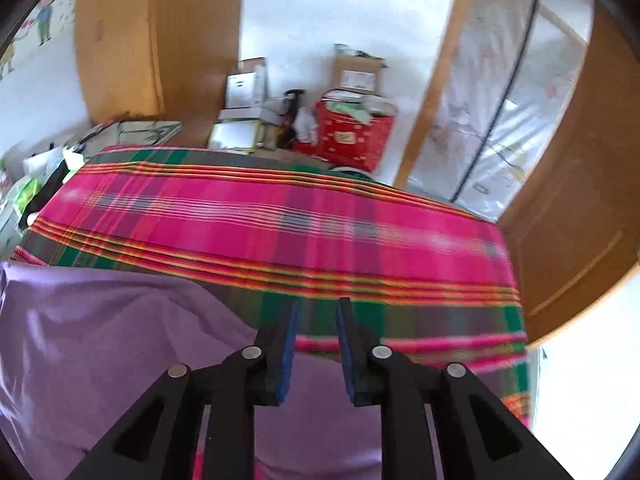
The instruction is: Fold clothes
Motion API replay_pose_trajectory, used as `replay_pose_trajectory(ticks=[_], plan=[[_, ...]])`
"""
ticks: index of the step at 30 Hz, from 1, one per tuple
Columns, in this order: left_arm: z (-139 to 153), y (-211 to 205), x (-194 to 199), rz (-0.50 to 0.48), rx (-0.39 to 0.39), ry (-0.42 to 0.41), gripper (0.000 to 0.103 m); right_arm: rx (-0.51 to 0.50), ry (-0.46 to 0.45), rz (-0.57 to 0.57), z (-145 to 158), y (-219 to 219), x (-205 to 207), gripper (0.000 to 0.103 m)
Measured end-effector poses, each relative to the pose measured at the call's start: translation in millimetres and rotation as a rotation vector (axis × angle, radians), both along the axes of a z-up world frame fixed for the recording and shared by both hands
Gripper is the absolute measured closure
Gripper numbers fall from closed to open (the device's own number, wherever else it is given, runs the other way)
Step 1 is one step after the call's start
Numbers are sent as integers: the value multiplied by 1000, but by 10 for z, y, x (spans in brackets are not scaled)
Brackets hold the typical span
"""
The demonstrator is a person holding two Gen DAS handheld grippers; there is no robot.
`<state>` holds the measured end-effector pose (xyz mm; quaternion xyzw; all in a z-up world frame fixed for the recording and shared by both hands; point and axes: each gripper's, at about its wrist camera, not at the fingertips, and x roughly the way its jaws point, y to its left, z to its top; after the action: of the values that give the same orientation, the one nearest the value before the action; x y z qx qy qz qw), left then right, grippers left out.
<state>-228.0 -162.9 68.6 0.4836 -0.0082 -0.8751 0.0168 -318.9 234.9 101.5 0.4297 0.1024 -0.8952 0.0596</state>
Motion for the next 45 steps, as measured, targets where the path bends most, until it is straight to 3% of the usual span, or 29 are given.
replay_pose_trajectory(ticks=[7, 16, 21, 27, 28, 30, 33, 45], plan=[[43, 603, -62, -134, 35, -5, 69, -40, -7, -169, 103, 962, 202, 69], [-228, 1675, -148, -367, 65, -80, 68, -143, -105, -311, -215, 1814, 393, 60], [-355, 2081, -189, -428, 110, -101, 68, -274, -149, -333, -402, 2033, 457, 56], [-419, 2429, -180, -489, 95, -112, 68, -277, -160, -307, -566, 2005, 543, 56], [-439, 2491, -183, -498, 75, -114, 69, -275, -148, -306, -563, 1997, 565, 58], [-456, 2533, -191, -498, 66, -117, 69, -284, -137, -303, -555, 1993, 576, 78], [-471, 2561, -204, -492, 66, -121, 69, -248, -114, -308, -503, 1982, 520, 91], [-484, 2775, -136, -543, -8, -95, 69, -39, 3, -356, -219, 1916, 95, 92]])
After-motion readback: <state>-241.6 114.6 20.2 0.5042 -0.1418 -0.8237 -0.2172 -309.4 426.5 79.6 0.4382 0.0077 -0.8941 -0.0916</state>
